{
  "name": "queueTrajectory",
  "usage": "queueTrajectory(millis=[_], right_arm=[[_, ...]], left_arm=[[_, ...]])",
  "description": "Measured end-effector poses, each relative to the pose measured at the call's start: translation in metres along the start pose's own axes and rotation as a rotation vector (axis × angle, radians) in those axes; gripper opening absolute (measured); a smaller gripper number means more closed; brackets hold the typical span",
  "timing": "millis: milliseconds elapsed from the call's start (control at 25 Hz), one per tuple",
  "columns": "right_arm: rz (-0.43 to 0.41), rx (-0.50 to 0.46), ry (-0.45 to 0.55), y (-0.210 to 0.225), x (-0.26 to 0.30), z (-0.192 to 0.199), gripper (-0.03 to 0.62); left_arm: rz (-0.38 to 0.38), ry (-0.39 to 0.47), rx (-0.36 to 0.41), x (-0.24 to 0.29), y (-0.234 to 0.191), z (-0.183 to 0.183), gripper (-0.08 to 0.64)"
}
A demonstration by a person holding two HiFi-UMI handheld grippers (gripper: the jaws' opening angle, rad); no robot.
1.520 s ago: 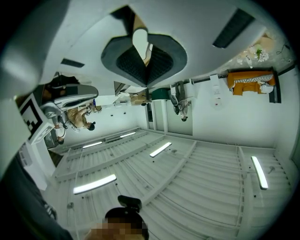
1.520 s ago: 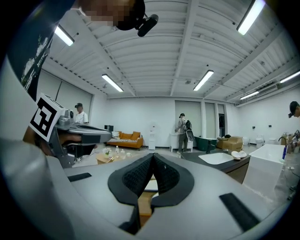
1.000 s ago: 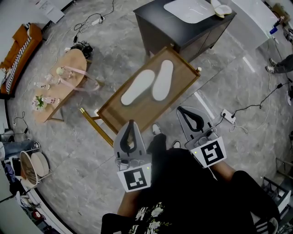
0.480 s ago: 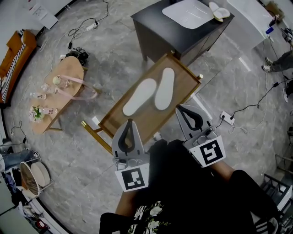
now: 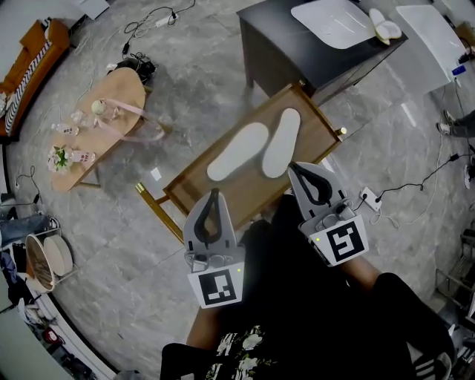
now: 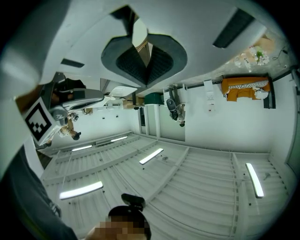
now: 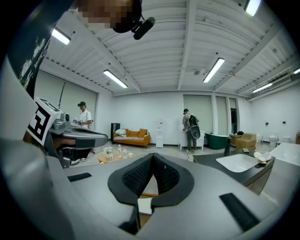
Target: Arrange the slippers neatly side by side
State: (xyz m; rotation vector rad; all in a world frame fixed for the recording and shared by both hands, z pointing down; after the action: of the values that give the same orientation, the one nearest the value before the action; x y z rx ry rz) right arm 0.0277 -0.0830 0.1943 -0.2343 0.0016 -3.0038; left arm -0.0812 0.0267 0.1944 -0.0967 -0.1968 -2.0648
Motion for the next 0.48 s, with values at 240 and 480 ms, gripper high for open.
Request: queueTrajectory(millis=[240,480], right_arm=[[-0.116,0.023,-0.061,0.024,0.025,0.010,-0.002],[-0.243,0.042,-0.085,0.049,0.052,0.022,-0.002]], left_arm=[[-0.084,-0.085,0.013,0.019,0.010,0.018,0.003],[-0.143,-0.210,0.075,0.039,0.029,0.041,0.003]])
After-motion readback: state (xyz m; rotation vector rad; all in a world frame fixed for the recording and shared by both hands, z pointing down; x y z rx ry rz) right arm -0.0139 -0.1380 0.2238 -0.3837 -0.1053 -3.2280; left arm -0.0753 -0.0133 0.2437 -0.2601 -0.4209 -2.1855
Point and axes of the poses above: the fingertips, and each gripper's own axes: x forward along the fingers, y to its right, z out of its underside, the point moved 2 cm from there along -x, backward along the fingers, and after that the axes turned 13 degrees about -z, right-handed, at the moved point
